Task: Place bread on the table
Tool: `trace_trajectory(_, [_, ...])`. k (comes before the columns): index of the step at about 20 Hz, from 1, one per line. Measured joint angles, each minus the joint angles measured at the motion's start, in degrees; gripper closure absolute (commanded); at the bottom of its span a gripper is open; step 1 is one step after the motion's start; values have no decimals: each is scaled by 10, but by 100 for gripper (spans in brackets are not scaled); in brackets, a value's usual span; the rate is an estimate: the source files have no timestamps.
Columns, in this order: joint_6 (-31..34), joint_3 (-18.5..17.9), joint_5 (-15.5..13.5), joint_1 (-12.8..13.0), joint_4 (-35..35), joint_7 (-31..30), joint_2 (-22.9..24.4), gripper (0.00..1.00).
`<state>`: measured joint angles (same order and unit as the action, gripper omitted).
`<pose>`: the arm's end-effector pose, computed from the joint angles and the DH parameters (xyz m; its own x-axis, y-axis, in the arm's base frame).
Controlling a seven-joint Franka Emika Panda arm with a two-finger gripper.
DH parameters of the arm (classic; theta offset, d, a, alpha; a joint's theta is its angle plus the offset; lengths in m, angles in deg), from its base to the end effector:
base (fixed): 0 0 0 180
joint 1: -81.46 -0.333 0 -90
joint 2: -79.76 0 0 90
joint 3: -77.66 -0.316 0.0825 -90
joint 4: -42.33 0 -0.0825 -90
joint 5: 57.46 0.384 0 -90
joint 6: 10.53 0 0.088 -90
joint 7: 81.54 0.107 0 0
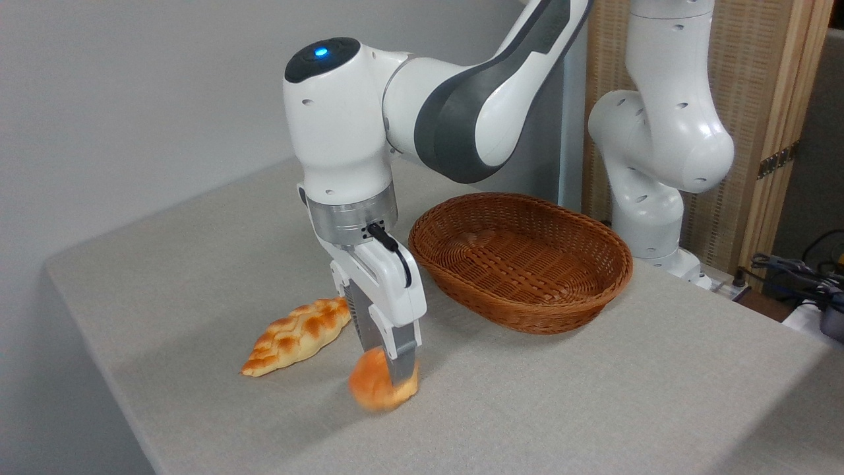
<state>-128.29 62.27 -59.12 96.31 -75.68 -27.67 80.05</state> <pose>0.5473 0.0037 0.4368 0.6080 -0.7937 0.0220 -0.7940 -0.6078 0.0156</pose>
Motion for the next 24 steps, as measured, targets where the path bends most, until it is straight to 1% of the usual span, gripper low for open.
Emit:
trace_trajectory(5, [0, -1, 0, 0, 9, -1, 0, 0])
trace_trajectory(9, [9, -3, -3, -3, 54, -16, 3, 0])
trace_trajectory(11, [43, -4, -4, -3, 92, -43, 8, 0])
trace_trajectory(13, [108, -4, -4, -3, 142, -70, 15, 0])
trace_trajectory(14, [124, -4, -4, -3, 153, -74, 16, 0])
trace_trajectory(16, [182, -1, -4, -3, 185, -82, 21, 0])
trace_trajectory(17, [194, -1, -5, -3, 192, -85, 22, 0])
trace_trajectory(18, [217, 1, -11, -3, 206, -96, 23, 0])
trace_trajectory(20, [239, 6, -20, -3, 223, -111, 24, 0])
trace_trajectory(24, [249, 20, -21, -3, 236, -127, 24, 0])
